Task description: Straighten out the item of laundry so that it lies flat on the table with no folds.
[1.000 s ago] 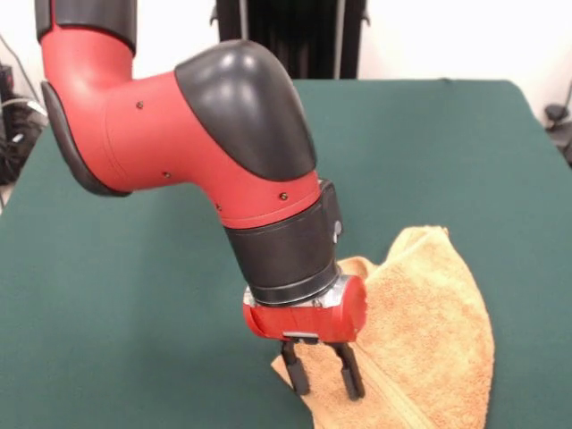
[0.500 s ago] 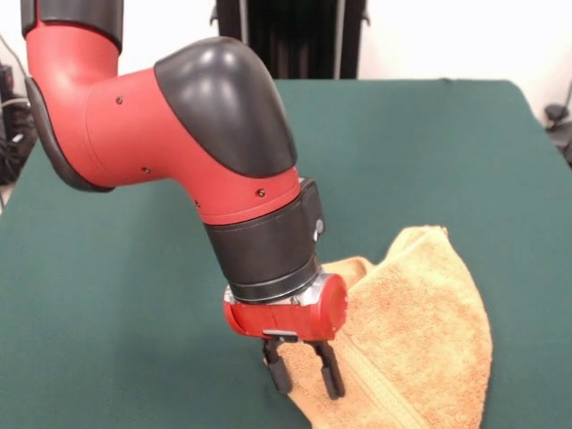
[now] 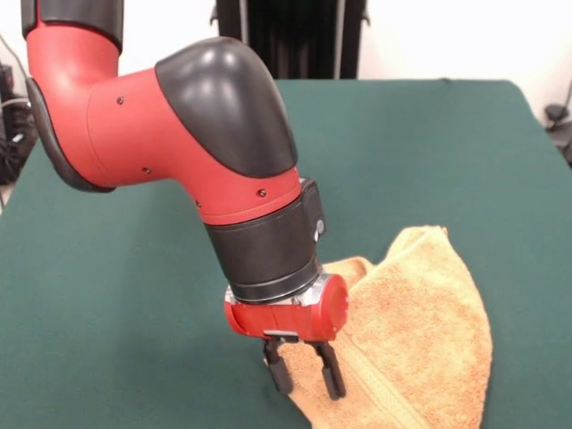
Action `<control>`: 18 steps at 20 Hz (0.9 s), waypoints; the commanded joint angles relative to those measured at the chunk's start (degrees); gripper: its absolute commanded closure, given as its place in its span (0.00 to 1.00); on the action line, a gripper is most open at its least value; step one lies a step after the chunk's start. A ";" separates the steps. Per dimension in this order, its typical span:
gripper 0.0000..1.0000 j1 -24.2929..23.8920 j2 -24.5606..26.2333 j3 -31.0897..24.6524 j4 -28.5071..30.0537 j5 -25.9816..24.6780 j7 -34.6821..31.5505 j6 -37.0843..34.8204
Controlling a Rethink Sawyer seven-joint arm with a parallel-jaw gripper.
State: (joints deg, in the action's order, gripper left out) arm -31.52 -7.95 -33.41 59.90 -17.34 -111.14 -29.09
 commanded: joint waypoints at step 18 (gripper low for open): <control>0.00 3.42 4.20 0.56 2.42 -6.35 6.95 4.45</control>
State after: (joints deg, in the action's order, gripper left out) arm -31.30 -7.80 -33.40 59.87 -17.62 -111.14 -27.68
